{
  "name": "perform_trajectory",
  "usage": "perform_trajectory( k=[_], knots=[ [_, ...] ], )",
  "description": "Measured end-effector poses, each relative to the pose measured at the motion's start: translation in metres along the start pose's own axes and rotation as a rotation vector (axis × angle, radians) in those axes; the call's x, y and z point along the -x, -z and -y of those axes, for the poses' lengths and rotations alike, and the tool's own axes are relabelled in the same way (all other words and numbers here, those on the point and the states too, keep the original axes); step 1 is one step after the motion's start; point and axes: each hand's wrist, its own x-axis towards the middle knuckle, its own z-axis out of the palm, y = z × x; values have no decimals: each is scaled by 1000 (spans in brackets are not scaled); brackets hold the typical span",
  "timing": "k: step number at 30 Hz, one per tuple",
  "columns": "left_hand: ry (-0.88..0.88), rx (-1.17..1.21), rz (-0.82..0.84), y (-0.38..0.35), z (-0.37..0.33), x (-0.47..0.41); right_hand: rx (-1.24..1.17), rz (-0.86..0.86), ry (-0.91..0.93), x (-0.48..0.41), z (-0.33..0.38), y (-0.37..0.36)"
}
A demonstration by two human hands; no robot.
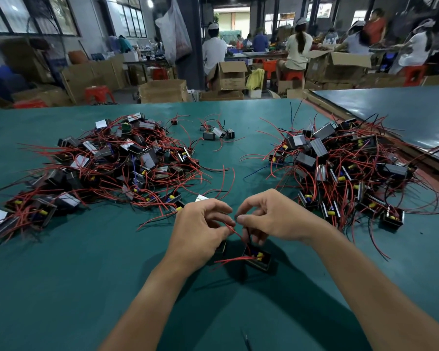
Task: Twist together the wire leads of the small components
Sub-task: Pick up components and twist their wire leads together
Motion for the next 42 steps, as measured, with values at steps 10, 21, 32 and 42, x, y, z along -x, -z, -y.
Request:
perform_trajectory(
  k=[10,21,32,42],
  knots=[
    [52,-12,36,0,-2,0,151,-147,87,-4,-7,1],
    [8,-84,-46,-1,5,-5,109,-192,100,-9,-11,3],
    [-97,-92,-16,-3,-2,1,131,-104,50,-5,-7,0],
    [-40,15,-85,0,0,-2,-73,-147,123,-7,-4,-10]
  ],
)
